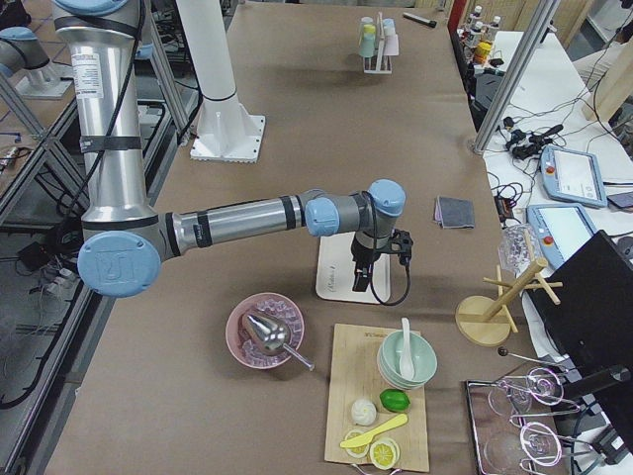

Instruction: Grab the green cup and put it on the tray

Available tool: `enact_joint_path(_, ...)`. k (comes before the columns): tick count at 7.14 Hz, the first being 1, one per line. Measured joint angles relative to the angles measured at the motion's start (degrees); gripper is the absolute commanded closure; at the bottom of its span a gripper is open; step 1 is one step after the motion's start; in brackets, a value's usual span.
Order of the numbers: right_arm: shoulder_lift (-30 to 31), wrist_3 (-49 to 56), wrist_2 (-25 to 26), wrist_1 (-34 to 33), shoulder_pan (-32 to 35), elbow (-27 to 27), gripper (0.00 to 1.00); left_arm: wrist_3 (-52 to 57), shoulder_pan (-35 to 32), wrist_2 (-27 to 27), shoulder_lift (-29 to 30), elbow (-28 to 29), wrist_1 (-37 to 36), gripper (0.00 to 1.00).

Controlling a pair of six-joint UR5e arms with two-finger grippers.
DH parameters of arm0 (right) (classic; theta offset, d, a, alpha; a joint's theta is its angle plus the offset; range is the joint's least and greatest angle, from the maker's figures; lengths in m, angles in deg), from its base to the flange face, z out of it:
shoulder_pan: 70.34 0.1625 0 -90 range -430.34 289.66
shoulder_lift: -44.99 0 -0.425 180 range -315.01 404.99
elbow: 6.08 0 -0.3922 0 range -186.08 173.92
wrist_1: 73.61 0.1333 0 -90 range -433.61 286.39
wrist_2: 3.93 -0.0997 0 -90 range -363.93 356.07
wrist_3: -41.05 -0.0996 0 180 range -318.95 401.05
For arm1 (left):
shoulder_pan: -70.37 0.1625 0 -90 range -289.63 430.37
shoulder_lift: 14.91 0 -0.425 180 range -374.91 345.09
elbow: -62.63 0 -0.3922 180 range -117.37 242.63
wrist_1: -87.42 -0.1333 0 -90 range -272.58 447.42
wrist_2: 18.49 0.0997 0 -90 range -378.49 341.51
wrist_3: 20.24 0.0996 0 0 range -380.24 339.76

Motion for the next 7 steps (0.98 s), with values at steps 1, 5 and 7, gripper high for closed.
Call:
enact_joint_path(1, -1.14, -1.77, -0.14, 3.56, -0.76, -4.06, 0.02, 0.0, -0.01, 0.0, 0.0, 0.0, 0.0, 0.02)
enact_joint_path(5, -1.12, -7.83, -0.08, 10.07, -3.23, -9.48, 0.14, 0.0, -0.01, -0.08, 0.0, 0.0, 0.02, 0.02)
enact_joint_path(7, -1.08, -8.09, 0.08, 12.9, -4.24, -12.23, 0.35, 0.0, -0.01, -0.07, -0.04, 0.01, 0.06, 0.02)
